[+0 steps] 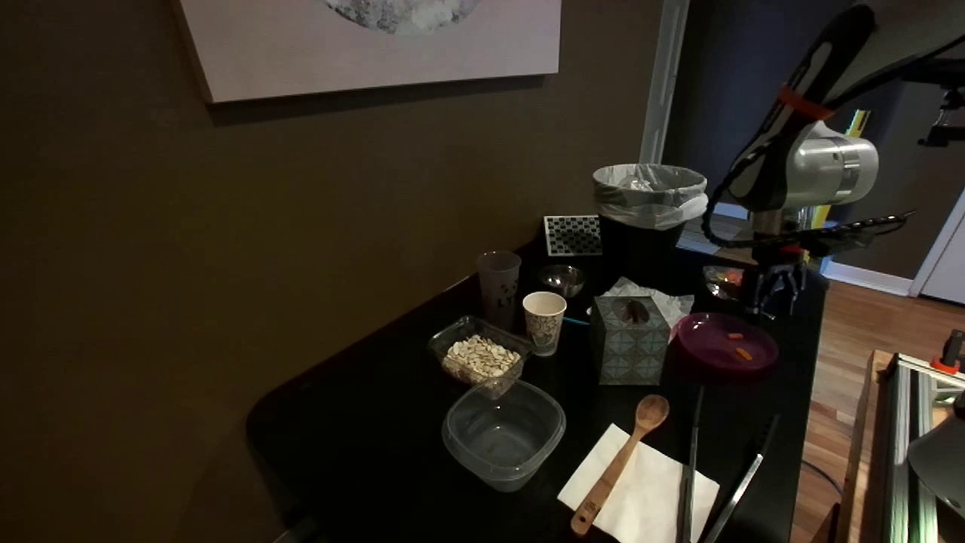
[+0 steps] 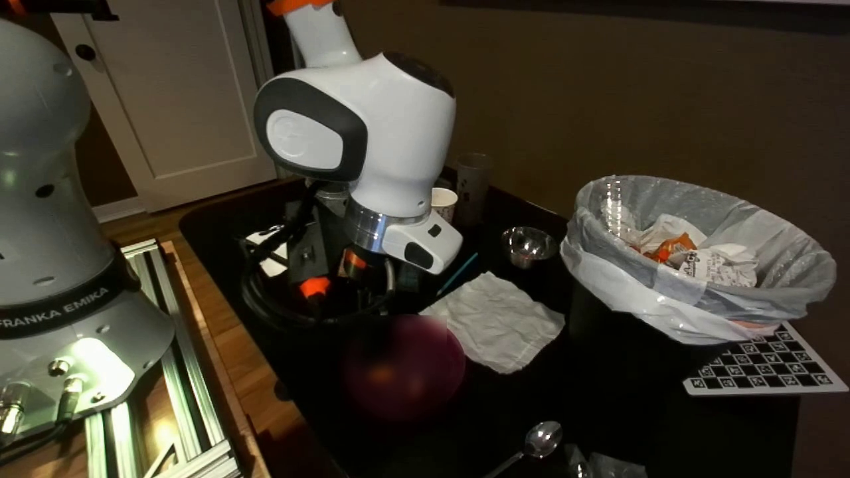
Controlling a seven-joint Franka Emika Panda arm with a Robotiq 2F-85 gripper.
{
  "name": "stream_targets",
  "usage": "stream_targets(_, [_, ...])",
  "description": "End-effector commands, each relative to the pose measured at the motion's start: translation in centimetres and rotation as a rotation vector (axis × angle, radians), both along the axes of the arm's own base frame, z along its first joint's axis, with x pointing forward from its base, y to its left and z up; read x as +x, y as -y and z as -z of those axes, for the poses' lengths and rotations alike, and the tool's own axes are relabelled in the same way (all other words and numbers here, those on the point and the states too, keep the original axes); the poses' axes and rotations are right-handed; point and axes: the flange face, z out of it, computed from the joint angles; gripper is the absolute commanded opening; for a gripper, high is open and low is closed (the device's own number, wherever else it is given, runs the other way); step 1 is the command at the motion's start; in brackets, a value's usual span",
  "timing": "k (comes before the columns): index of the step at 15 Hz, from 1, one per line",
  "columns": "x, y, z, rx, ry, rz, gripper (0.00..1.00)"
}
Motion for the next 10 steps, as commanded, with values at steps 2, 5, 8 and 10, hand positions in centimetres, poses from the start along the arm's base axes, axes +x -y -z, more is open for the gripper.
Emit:
stream_targets(2, [-0.2,-0.4,1.3,0.003,0.011,-0.019,1.0])
stream_targets(5, [-0.8,-0.7,2.7,-0.001,-0.013,-0.036,1.0])
stream_targets(8, [-0.9,-0.2,3.1,-0.051,-0.018,-0.031,1.0])
stream_targets(10, [-0.9,0.1,3.2,-0.08,-0.01,-0.033,1.0])
